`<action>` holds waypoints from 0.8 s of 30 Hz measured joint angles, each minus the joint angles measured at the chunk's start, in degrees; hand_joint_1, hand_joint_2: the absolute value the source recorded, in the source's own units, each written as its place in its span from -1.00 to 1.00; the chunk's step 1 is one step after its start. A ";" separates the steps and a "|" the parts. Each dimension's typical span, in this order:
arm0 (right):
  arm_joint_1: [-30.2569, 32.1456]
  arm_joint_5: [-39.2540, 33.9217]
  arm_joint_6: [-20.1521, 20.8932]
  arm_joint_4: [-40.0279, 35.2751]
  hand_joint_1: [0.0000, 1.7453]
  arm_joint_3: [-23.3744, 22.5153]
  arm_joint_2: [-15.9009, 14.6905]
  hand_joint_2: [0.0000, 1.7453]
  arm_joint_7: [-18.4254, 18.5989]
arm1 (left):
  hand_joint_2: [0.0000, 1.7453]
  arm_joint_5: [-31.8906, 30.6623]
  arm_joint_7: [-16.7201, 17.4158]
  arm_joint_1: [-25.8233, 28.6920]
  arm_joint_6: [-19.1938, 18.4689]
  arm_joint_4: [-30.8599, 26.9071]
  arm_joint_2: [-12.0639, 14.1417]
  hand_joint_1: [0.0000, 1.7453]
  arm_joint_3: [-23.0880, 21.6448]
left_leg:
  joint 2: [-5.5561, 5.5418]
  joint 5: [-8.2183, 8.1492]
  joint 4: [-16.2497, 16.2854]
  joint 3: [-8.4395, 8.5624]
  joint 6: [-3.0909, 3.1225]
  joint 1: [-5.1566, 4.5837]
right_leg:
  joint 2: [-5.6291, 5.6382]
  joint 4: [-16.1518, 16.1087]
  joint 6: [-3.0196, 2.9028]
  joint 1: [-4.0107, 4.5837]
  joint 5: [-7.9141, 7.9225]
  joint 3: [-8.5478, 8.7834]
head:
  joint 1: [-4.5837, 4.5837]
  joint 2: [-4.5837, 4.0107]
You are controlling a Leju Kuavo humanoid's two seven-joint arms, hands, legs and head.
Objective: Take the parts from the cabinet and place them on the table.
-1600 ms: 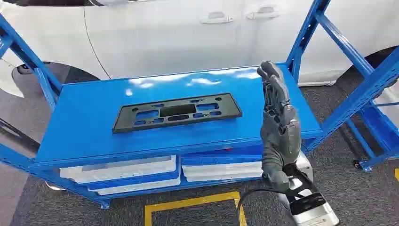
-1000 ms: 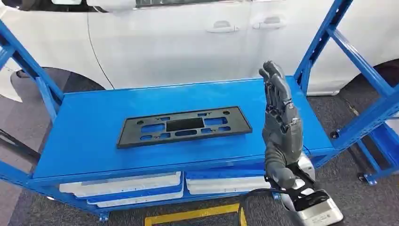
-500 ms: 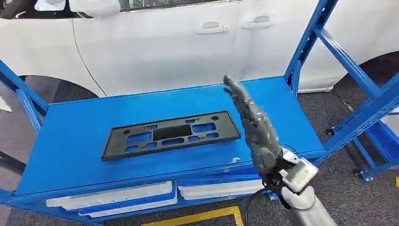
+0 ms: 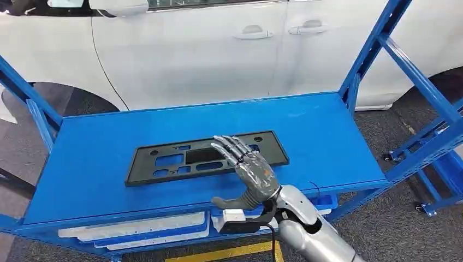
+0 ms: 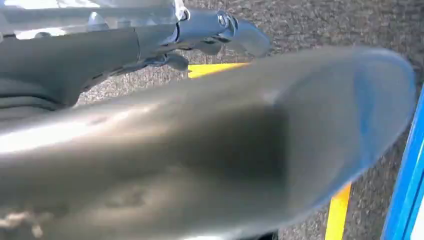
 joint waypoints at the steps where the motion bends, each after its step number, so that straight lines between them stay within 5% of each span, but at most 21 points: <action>1: -0.99 2.45 -1.40 2.08 -1.00 1.31 0.68 1.00 0.81 | -1.00 -0.22 -0.04 -0.01 0.02 0.00 0.00 -1.00 0.00 | 0.08 -0.01 -0.12 -0.05 -0.25 0.07 | 0.12 0.09 -0.37 -0.04 0.04 -0.16 | -0.04 0.00; 5: -4.48 10.77 -6.89 10.49 -1.00 6.56 4.15 1.00 4.39 | -1.00 -1.11 -0.37 -0.11 0.04 0.00 0.07 -1.00 -0.15 | 0.13 -0.73 0.72 -0.12 -1.67 0.51 | 0.23 -0.48 -1.90 -0.06 0.50 0.15 | -0.02 0.00; 8: -7.03 12.30 -8.81 17.75 -1.00 9.93 7.75 1.00 6.27 | -1.00 -2.12 -0.39 -0.17 -0.11 0.00 0.07 -1.00 -0.44 | 0.11 -7.56 13.53 -6.08 -2.28 0.52 | 0.21 -0.47 -2.56 0.15 0.35 0.15 | -0.17 0.00; 10: -7.30 12.99 -8.83 20.88 -1.00 11.14 9.17 1.00 6.60 | -1.00 -2.38 -0.33 -0.11 -0.11 0.00 0.09 -1.00 -0.61 | 0.12 -8.64 18.73 -8.73 -2.37 0.53 | 0.17 -0.44 -2.65 0.35 0.29 0.20 | -0.22 0.00; 12: -7.64 13.54 -8.89 23.73 -1.00 11.95 10.89 1.00 6.88 | -1.00 -2.69 -0.28 -0.09 -0.11 0.00 0.15 -1.00 -0.90 | 0.11 -4.69 13.08 -6.18 -2.11 0.52 | 0.27 -0.39 -2.66 0.43 0.19 0.41 | -0.24 0.00; 14: -8.51 13.63 -8.98 25.77 -1.00 12.67 12.44 1.00 7.01 | -1.00 -2.71 -0.28 -0.23 -0.11 0.00 0.22 -1.00 -1.20 | 0.11 0.50 1.56 -0.60 -1.55 0.52 | 0.45 -0.31 -2.39 0.45 -0.08 0.74 | -0.24 0.00; 18: -9.64 13.81 -9.35 28.56 -1.00 13.63 13.81 1.00 7.14 | -1.00 -2.84 -0.20 -0.29 -0.11 0.00 0.22 -1.00 -1.49 | -0.07 -0.21 0.19 -0.14 -0.45 -0.02 | 0.47 -0.26 -1.38 0.72 -0.13 0.53 | -0.15 0.02; 20: -10.02 14.62 -9.31 29.96 -1.00 14.01 14.84 1.00 8.55 | -1.00 -3.24 -0.13 -0.34 -0.15 0.02 0.17 -1.00 -1.73 | 0.05 0.22 -0.52 0.27 0.23 0.62 | 0.49 0.49 -0.76 0.75 -0.87 0.48 | -0.24 0.00; 21: -10.43 15.10 -9.29 30.73 -1.00 14.18 15.52 1.00 9.29 | -1.00 -3.39 -0.11 -0.45 -0.15 0.02 0.20 -1.00 -1.81 | 0.10 0.21 -0.58 0.29 0.52 0.65 | 0.34 2.71 -0.43 0.73 -2.43 -0.61 | 0.22 0.00; 24: -11.43 17.23 -9.46 34.60 -1.00 14.92 17.78 1.00 12.10 | -1.00 -3.96 0.24 -0.89 -0.13 0.02 0.22 -1.00 -2.10 | 0.23 0.14 -0.52 0.19 0.80 0.52 | 0.32 16.17 0.08 0.34 -8.20 -7.34 | 0.31 0.00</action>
